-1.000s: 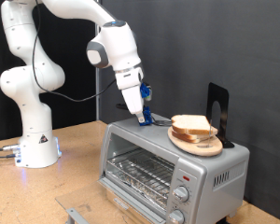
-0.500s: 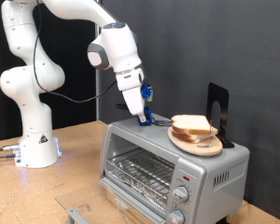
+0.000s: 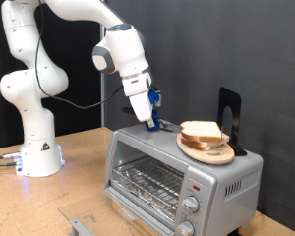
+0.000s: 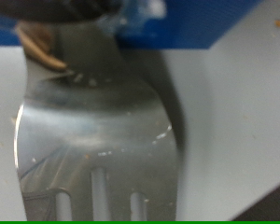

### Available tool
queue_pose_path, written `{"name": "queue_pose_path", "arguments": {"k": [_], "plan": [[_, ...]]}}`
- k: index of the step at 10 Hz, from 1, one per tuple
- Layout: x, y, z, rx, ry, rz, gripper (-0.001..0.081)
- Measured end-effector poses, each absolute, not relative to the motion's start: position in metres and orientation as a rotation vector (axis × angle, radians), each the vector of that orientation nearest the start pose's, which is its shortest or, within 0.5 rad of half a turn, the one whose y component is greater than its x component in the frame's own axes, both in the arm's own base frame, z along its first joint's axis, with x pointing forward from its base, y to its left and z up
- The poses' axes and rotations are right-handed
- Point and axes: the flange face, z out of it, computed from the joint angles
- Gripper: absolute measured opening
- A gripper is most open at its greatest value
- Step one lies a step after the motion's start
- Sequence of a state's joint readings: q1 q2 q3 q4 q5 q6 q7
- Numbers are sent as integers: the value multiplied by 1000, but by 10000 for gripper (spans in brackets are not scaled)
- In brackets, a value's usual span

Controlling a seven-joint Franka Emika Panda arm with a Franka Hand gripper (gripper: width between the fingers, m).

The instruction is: Make a piece of toast with the oven

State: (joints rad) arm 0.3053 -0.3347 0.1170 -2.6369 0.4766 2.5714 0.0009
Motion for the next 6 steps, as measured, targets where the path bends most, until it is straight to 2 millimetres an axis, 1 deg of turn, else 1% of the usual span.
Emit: {"name": "queue_pose_path", "arguments": {"k": [2, 5, 6], "plan": [[393, 171, 392, -2759, -90, -315, 400], [389, 171, 416, -2716, -97, -338, 400], [389, 171, 414, -2719, -95, -335, 400]]}}
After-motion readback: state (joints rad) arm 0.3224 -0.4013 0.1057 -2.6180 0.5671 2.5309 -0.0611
